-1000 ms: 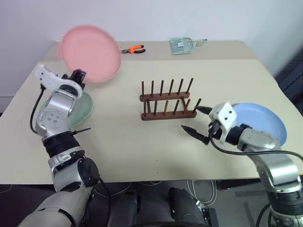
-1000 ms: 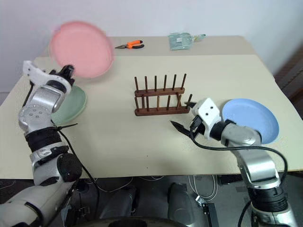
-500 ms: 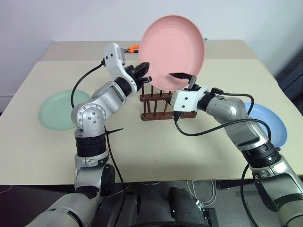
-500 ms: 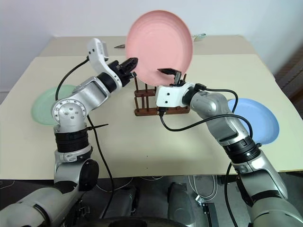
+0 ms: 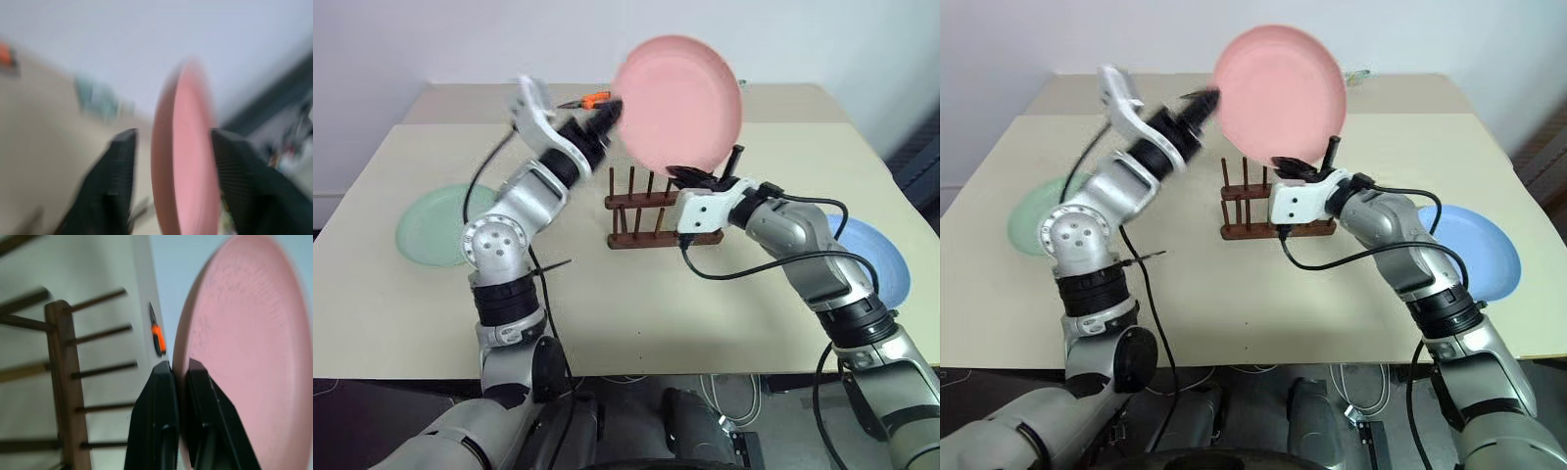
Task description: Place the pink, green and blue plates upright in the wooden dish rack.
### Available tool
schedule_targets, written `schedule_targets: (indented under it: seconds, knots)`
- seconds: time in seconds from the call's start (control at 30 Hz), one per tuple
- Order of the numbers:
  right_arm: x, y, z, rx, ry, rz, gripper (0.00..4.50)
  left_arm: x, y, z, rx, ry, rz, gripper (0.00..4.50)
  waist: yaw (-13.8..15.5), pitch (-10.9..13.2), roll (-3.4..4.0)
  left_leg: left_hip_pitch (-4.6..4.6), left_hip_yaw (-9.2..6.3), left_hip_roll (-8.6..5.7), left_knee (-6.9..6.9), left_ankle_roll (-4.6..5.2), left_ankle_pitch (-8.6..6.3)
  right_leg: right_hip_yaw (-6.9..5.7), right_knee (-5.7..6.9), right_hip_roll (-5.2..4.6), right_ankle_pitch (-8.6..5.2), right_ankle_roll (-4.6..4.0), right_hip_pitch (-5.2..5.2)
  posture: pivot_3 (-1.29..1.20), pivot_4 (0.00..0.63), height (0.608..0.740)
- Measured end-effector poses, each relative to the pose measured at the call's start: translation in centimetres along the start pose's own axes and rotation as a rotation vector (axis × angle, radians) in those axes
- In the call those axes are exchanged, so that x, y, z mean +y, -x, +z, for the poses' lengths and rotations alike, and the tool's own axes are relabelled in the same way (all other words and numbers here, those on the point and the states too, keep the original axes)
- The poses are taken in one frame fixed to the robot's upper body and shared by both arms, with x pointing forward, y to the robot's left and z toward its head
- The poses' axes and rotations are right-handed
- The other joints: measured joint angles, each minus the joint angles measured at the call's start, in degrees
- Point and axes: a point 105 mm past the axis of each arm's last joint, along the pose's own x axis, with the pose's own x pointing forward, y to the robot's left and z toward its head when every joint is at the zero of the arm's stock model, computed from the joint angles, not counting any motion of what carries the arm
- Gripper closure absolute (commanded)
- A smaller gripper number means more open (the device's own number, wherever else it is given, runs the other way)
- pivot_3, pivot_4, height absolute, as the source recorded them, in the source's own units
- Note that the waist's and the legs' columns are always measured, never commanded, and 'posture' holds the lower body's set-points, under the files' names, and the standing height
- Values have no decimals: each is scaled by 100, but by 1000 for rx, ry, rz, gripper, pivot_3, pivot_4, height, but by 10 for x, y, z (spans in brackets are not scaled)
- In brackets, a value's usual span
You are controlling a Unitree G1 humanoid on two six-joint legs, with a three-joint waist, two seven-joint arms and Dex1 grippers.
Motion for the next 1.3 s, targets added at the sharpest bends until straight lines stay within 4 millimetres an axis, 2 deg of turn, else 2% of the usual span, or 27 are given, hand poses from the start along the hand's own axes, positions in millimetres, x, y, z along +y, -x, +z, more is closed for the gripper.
schedule_targets:
  seconds: [0.07,0.13,0.23,0.27,0.37,0.43,0.47,0.63,0.93,1.03,1.1,1.17,1.3]
  knots:
    - [-10,12,-5,-8,-213,-37,4500,10,7,22,-59,-138,8,1252,-45,0,3,6,4,2,-10,5,-2,5,-1,2,0,0,0,0,150,740]
    - [-19,21,-2,-51,-430,-62,4500,26,16,21,-35,-272,27,1252,-52,0,7,8,4,3,-13,10,-5,7,1,5,0,-1,-1,0,150,740]
    - [-34,36,13,-188,-784,-72,4500,54,37,-11,149,-500,14,1252,-44,5,13,4,1,6,-12,13,-6,8,0,8,2,-9,-2,0,150,740]
    - [-41,41,20,-257,-931,-70,4500,62,49,-28,252,-584,-35,1252,-44,5,13,3,0,7,-12,14,-7,8,-1,7,-6,-26,-3,0,150,740]
    - [-52,50,28,-351,-1140,-33,4500,74,81,-66,484,-664,-163,1252,-38,10,23,2,2,11,-13,19,-10,8,-5,6,-8,-35,-5,0,150,740]
    - [-57,54,32,-394,-1233,-7,4500,74,103,-85,602,-657,-259,1252,-32,18,33,-1,1,14,-13,21,-12,7,-7,3,-8,-36,-6,0,150,740]
    - [-58,54,34,-402,-1261,3,4500,71,108,-89,619,-649,-293,1252,-25,19,34,-1,1,14,-13,21,-12,5,-7,2,-8,-36,-6,0,150,740]
    - [-53,52,27,-378,-1417,27,4500,51,112,-87,604,-619,-402,1252,-30,20,34,-2,1,14,-13,22,-12,4,-7,0,-7,-33,-7,0,150,740]
    - [-42,45,5,-287,-1539,-37,4500,49,118,-88,619,-609,-405,1252,-37,23,41,-1,7,13,-14,23,-12,4,-4,1,-6,-30,-10,0,150,740]
    - [-40,43,-2,-267,-1574,-64,3450,49,118,-89,624,-603,-403,1195,-36,23,41,-1,7,13,-14,23,-12,4,-4,1,-5,-29,-10,0,150,740]
    - [-40,43,-8,-253,-1594,-89,2467,49,118,-90,626,-596,-400,704,-35,23,42,-1,7,12,-14,23,-12,4,-4,1,-5,-29,-10,0,150,740]
    - [-43,44,-11,-244,-1558,-127,1497,50,118,-91,628,-577,-388,15,-37,25,44,-1,8,12,-14,23,-12,4,-4,1,-5,-28,-11,0,150,740]
    - [-62,53,-25,-175,-1338,-246,1497,62,114,-81,582,-603,-295,15,-35,25,46,0,10,11,-14,23,-12,3,-4,1,-2,-21,-11,0,150,740]
